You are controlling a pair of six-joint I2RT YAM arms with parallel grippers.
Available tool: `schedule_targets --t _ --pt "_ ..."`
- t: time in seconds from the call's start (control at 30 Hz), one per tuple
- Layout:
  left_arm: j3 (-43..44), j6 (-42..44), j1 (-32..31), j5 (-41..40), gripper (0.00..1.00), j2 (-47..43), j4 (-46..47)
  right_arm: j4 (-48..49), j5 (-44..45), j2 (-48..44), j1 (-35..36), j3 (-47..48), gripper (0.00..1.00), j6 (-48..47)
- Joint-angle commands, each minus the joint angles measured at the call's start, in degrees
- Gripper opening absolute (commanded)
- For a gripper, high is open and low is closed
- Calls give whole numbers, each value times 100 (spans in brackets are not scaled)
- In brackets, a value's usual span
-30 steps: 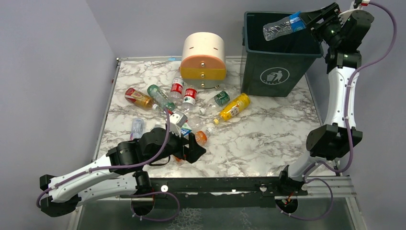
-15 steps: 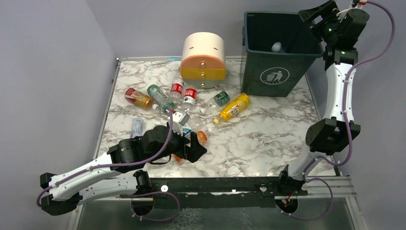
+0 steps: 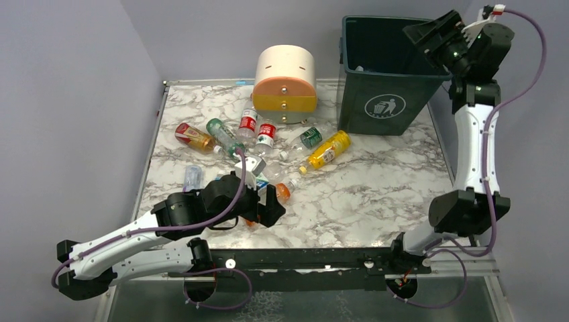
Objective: Put the plastic bottles in the bin
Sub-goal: Place the plastic bottle in the trash bin, then pick up the plastic bottle at the center of the board.
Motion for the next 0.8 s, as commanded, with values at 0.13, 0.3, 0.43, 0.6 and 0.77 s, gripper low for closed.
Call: schedule_targets --t 0.13,0.3,0.43,0.6,0.77 --pt "-33 -32 -1 -675 99 367 -246 157 -752 -1527 1086 -2018 96 -105" --pt "-354 -35 -1 -1002 99 796 -171 -179 -958 -2419 1328 -3096 96 -292" --pt "-372 0 13 -1373 99 1224 -29 -826 -1114 -2955 1330 -3511 96 -627" --pt "-484 123 295 -1348 99 1786 442 -996 -1269 -3478 1331 -4111 96 -683" --pt "-808 258 638 -1180 99 2081 961 -949 -1403 -3637 1328 -4499 96 -634"
